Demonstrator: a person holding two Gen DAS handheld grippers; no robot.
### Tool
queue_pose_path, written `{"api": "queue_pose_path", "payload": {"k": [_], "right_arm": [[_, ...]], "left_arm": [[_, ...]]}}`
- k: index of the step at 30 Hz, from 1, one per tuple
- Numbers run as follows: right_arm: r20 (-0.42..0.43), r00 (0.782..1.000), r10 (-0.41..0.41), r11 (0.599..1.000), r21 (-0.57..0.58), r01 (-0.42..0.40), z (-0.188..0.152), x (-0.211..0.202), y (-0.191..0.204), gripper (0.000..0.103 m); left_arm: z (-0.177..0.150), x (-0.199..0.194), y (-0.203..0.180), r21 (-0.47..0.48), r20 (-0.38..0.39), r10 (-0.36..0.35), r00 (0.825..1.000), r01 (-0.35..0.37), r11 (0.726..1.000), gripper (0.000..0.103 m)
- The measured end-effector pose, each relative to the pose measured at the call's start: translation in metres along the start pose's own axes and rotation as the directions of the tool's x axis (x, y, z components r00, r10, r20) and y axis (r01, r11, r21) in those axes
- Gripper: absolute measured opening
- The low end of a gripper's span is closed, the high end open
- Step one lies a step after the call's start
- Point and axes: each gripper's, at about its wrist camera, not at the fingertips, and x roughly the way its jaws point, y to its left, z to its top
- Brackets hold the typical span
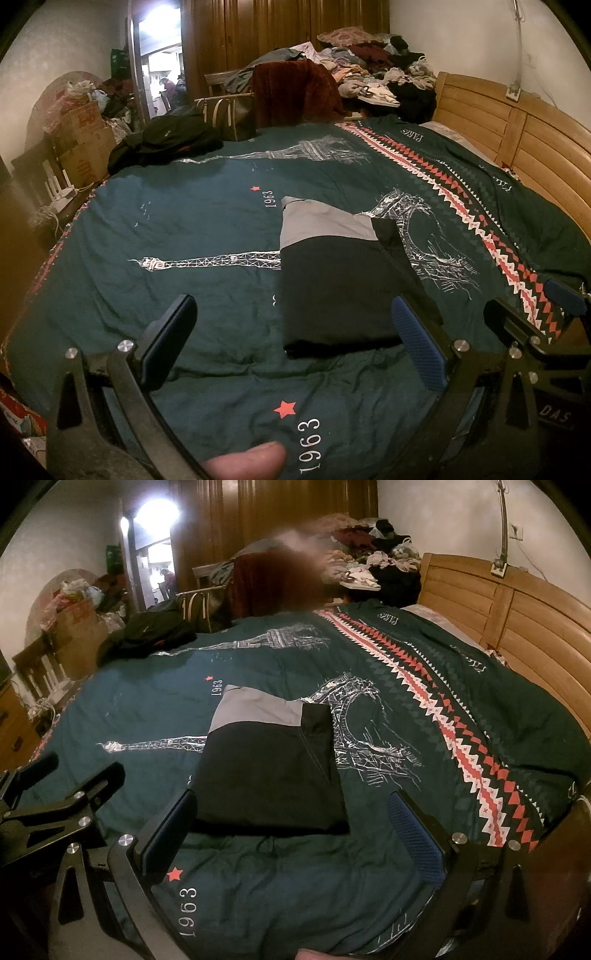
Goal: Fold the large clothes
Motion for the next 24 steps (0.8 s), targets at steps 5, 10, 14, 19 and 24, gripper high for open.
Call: {"api": "queue_pose_path", "payload": {"k": [5, 10, 14, 19, 24], "right_arm": [[0.001, 1.000, -0.001, 1.000, 0.000, 0.001, 0.0002, 0.0001, -0.0002, 0.103], [0.001, 1.000, 0.000, 1.000, 0.001, 0.000, 0.0001, -0.0001, 0.0002, 0.103], [0.000, 1.000, -0.001, 1.000, 0.000, 0.001, 0.0000, 0.0002, 0.0005, 0.103], [-0.004, 1.000, 0.001, 1.000, 0.000, -0.001, -0.0008, 0.0013, -0.0003, 0.103], [-0.005, 1.000, 0.000, 1.000, 0.001, 0.000, -0.0024, 0.0021, -0.0006, 0.103]], "left_arm": [[-0.0003, 0.0001, -0.0008, 0.001, 0.001, 0.002, 1.000, -0.002, 1.000, 0.103], [0.0006, -0.0001, 0.0001, 0.001, 0.002, 0.001, 1.000, -0.001, 1.000, 0.103], [0.0018, 0.0010, -0.0038, 0.003, 0.003, 0.000, 1.000, 0.000, 1.000, 0.103], [0.0015, 0.0018, -0.0044, 0.003, 0.003, -0.001, 1.000, 0.001, 1.000, 0.103], [0.0022, 0.0025, -0.0067, 0.006, 0.004, -0.002, 1.000, 0.001, 1.000, 0.103]]}}
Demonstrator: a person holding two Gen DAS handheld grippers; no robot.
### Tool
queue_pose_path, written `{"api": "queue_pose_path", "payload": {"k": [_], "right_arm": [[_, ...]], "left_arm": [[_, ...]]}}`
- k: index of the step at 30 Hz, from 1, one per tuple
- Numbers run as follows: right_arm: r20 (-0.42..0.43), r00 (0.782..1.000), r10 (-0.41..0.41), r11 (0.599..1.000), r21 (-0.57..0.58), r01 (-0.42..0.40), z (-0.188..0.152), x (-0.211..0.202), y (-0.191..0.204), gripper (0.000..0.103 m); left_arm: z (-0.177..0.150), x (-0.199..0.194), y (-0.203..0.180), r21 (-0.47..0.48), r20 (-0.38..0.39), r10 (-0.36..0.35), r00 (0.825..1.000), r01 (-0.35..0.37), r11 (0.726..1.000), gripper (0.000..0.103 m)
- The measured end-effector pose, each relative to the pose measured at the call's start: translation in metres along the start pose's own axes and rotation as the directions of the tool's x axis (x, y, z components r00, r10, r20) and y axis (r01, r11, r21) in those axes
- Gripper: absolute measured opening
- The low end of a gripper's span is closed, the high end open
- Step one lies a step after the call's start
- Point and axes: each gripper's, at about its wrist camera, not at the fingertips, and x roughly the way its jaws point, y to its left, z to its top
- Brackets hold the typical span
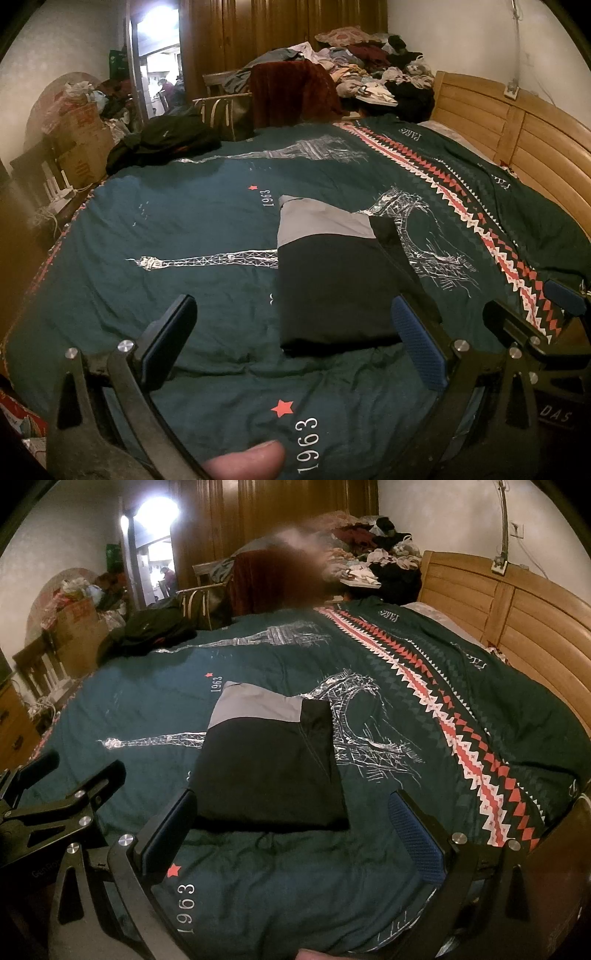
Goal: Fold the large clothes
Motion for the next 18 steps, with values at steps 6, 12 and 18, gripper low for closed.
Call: {"api": "queue_pose_path", "payload": {"k": [6, 12, 18], "right_arm": [[-0.004, 1.000, 0.000, 1.000, 0.003, 0.000, -0.0061, 0.0006, -0.0015, 0.103], [-0.007, 1.000, 0.000, 1.000, 0.003, 0.000, -0.0057, 0.0008, -0.0032, 0.103], [-0.007, 1.000, 0.000, 1.000, 0.003, 0.000, -0.0058, 0.0008, -0.0032, 0.103]], "left_arm": [[-0.0017, 0.0007, -0.0034, 0.005, 0.000, 0.003, 1.000, -0.003, 1.000, 0.103], [-0.0018, 0.0007, -0.0045, 0.005, 0.001, 0.003, 1.000, -0.003, 1.000, 0.103], [-0.0014, 0.0006, -0.0042, 0.005, 0.000, 0.002, 1.000, -0.002, 1.000, 0.103]]}}
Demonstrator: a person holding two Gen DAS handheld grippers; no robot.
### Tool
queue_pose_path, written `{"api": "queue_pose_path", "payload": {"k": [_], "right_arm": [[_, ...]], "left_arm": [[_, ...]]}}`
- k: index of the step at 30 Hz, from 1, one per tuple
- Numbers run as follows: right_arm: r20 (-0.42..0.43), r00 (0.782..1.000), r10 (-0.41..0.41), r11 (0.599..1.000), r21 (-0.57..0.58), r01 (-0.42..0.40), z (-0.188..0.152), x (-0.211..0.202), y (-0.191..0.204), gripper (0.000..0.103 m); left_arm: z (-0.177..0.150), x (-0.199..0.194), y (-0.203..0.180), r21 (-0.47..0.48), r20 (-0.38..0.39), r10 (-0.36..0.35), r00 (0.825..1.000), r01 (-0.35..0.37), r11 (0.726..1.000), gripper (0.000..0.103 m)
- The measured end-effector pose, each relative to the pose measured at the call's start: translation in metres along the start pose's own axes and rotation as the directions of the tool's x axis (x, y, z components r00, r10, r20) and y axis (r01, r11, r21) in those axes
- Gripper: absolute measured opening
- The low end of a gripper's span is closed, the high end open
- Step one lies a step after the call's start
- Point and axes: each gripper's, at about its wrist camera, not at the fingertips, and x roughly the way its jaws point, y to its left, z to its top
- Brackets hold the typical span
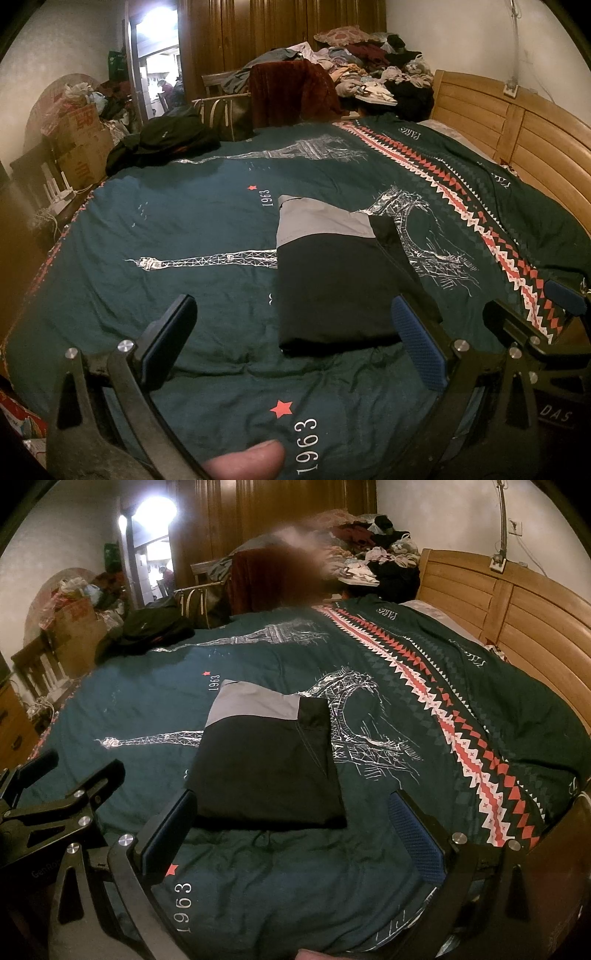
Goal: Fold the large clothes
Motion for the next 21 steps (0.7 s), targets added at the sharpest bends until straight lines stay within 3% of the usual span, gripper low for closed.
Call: {"api": "queue_pose_path", "payload": {"k": [21], "right_arm": [[-0.003, 1.000, 0.004, 1.000, -0.004, -0.004, 0.0027, 0.0003, 0.0003, 0.103]], "left_arm": [[-0.0018, -0.0003, 0.0000, 0.009, 0.012, 0.005, 1.000, -0.005, 1.000, 0.103]]}}
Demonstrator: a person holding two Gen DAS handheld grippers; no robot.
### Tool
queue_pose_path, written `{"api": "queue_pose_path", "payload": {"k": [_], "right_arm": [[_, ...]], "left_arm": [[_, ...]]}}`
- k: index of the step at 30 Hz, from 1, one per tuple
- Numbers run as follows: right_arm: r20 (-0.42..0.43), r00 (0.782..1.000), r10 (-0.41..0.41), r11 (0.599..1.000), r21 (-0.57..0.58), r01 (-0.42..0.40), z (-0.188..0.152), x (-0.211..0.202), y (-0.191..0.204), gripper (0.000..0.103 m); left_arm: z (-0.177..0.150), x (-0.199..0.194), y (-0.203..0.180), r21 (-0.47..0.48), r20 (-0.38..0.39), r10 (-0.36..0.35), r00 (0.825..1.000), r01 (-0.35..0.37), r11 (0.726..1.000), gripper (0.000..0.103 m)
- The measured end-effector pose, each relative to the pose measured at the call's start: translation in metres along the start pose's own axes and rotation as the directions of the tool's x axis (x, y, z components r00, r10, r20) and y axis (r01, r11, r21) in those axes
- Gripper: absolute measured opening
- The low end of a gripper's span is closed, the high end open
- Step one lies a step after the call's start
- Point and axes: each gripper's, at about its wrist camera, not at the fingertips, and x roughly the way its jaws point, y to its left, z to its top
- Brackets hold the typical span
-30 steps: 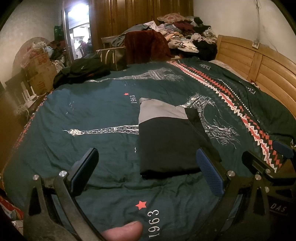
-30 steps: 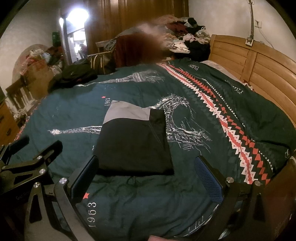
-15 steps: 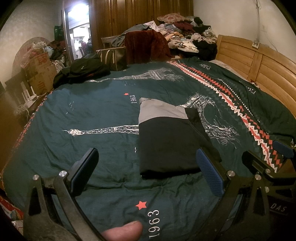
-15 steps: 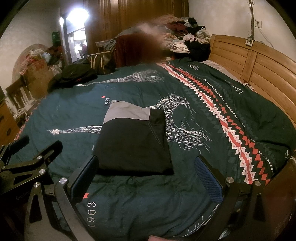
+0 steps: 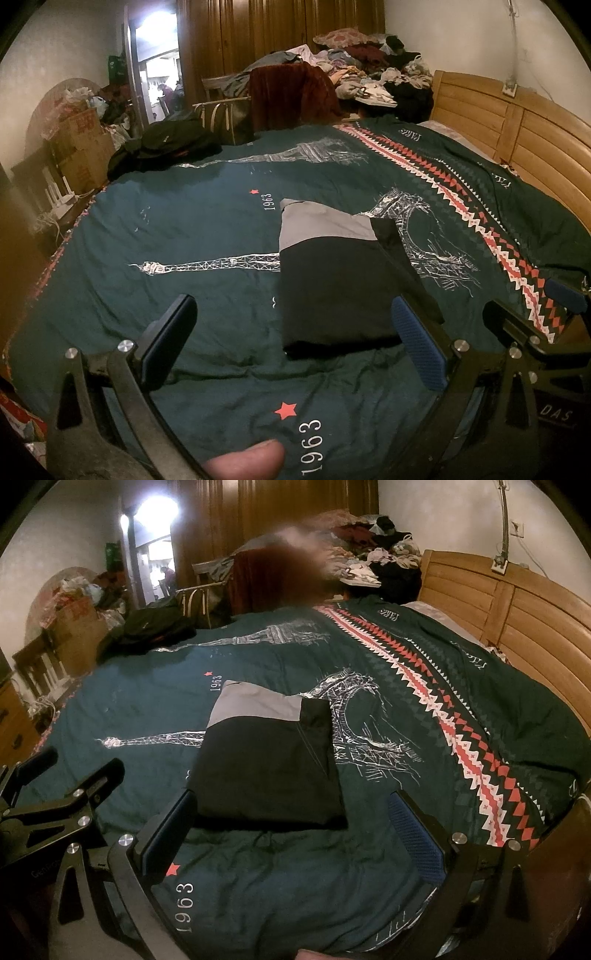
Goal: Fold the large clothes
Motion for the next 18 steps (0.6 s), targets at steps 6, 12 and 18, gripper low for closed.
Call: {"api": "queue_pose_path", "payload": {"k": [6, 12, 18], "right_arm": [[0.001, 1.000, -0.001, 1.000, -0.001, 0.001, 0.0005, 0.0000, 0.0013, 0.103], [0.001, 1.000, -0.002, 1.000, -0.001, 0.002, 0.0004, 0.0002, 0.0015, 0.103], [-0.001, 1.000, 0.000, 1.000, 0.000, 0.000, 0.0000, 0.0003, 0.0016, 0.103]], "left_arm": [[-0.0005, -0.0001, 0.0004, 0.001, 0.001, 0.001, 1.000, -0.001, 1.000, 0.103], [-0.0002, -0.0007, 0.0006, 0.002, 0.002, 0.002, 1.000, -0.002, 1.000, 0.103], [-0.0001, -0.0007, 0.0013, 0.003, 0.004, 0.002, 1.000, -0.002, 1.000, 0.103]]}}
